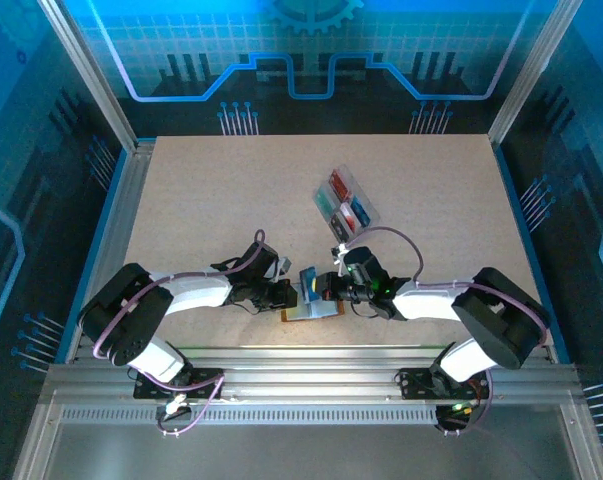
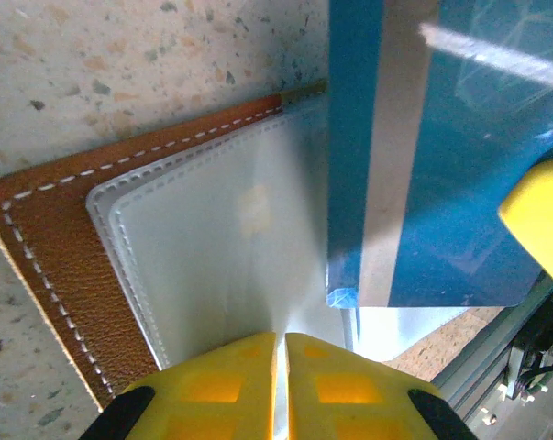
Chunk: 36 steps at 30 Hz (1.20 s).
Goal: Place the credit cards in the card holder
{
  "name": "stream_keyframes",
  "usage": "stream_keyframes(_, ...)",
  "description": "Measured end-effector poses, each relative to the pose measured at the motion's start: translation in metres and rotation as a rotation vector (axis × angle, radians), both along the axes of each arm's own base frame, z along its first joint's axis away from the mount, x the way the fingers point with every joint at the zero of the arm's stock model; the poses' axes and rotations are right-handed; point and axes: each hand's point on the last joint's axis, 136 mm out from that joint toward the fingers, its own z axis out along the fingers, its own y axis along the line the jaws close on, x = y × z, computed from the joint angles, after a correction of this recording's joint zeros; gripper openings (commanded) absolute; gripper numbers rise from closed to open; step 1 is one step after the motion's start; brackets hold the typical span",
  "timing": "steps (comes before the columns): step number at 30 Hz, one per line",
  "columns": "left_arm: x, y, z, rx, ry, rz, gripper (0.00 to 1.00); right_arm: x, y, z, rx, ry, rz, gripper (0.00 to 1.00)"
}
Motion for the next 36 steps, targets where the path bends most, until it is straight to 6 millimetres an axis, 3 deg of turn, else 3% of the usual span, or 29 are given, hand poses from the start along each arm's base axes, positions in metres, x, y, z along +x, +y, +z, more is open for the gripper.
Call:
stream_keyframes(9, -0.002, 0.001, -0.002, 0.003, 0.004, 0.000, 0.12, 0.000, -0.001, -0.010, 0.049, 0.061, -0.021, 0.00)
stream_keyframes(18, -0.005, 0.004, 0.001, 0.001, 0.001, 0.000, 0.13, 0.002, -0.008, -0.002, 0.037, 0.039, -0.037, 0.00)
stream_keyframes(36, -0.006, 0.004, 0.000, 0.005, 0.006, 0.000, 0.12, 0.002, -0.011, -0.012, 0.018, 0.048, -0.039, 0.00)
